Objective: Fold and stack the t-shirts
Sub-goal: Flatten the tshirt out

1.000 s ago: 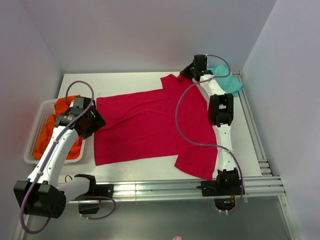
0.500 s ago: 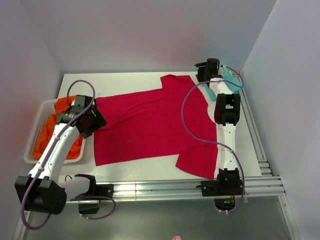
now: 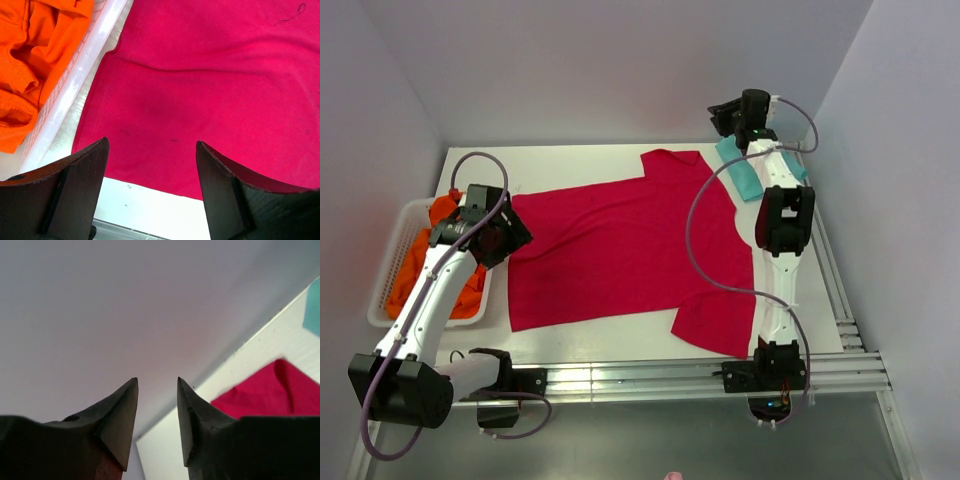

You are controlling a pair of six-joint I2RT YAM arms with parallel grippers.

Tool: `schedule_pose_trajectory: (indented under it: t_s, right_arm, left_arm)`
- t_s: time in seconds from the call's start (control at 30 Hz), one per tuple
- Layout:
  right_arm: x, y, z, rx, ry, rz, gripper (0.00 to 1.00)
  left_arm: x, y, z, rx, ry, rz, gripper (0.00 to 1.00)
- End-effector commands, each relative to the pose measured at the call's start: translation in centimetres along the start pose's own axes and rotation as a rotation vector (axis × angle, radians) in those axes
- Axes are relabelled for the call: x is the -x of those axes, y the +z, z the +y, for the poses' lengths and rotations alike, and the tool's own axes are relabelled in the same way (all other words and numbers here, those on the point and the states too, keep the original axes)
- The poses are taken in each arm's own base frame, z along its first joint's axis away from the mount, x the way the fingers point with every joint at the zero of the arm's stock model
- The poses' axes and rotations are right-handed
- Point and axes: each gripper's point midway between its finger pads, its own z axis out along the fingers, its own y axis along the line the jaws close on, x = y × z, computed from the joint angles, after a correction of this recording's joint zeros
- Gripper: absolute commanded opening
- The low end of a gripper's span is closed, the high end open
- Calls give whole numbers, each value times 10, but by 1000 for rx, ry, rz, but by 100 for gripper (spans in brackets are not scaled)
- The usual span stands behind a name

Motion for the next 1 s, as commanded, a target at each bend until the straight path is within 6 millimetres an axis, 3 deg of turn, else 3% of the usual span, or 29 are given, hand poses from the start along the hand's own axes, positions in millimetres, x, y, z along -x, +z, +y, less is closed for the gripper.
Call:
schedule_pose_trajectory:
  t_s: [0.0,0.03,0.1,0.13,0.17,0.2,0.23,0.37,0.4,0.47,0.5,0.53,0.57,0.6,0.63,0.7,0.73,0.83,0.97]
  right_arm:
    - [-51,2,-19,-64,-47,176,41]
    - [-58,1,-23,-86,-49,205,38]
    - [-71,1,-36,-115,-84,247,16]
    - [-78,-2,-55,-157,-96,261,8]
    - [-75,-14,-40,-132,-117,253,2]
    - [-86,-22,-66,-183,-139,277,0]
    - [-78,-38,-45,-148,-163,248,0]
    - [-78,-80,-66,-223,-304,280,0]
    - [-81,-91,-81,-268,-325,299,0]
    - [-73,-125,-84,-326,-376,290,0]
    - [-81,-142,-112,-389,-382,312,0]
    - [-72,-166,-90,-345,-396,268,0]
    - [-67,-179,-94,-352,-413,236,0]
    - [-70,-196,-120,-402,-417,231,0]
    - [-61,-216,-102,-365,-429,179,0]
    - [-57,-238,-124,-422,-449,146,0]
    - [-55,-250,-117,-399,-470,139,0]
    - [-64,-266,-135,-439,-502,195,0]
    - [-96,-267,-155,-425,-489,366,0]
  left_arm:
    - [5,-4,-10,-54,-14,-23,76]
    - [4,-4,-10,-56,-16,-21,76]
    - [1,-6,-9,-63,-19,-19,76]
    - [1,-6,-9,-67,-16,-19,76]
    - [1,-7,-9,-70,-18,-20,77]
    - [1,-6,-9,-71,-14,-21,77]
    - [3,-5,-11,-77,-11,-26,78]
    - [1,12,-19,-83,4,-3,79]
    - [2,15,-22,-91,7,-1,78]
    - [1,30,-30,-89,12,34,75]
    - [4,31,-36,-100,14,42,74]
    - [5,36,-40,-101,14,49,70]
    - [0,45,-44,-103,18,83,69]
    - [4,48,-51,-119,16,77,67]
    - [3,51,-54,-124,17,86,67]
    - [-1,61,-61,-125,20,121,65]
    - [-3,64,-62,-122,25,134,63]
    - [-14,73,-67,-118,58,155,56]
    - [-26,93,-66,-88,79,187,49]
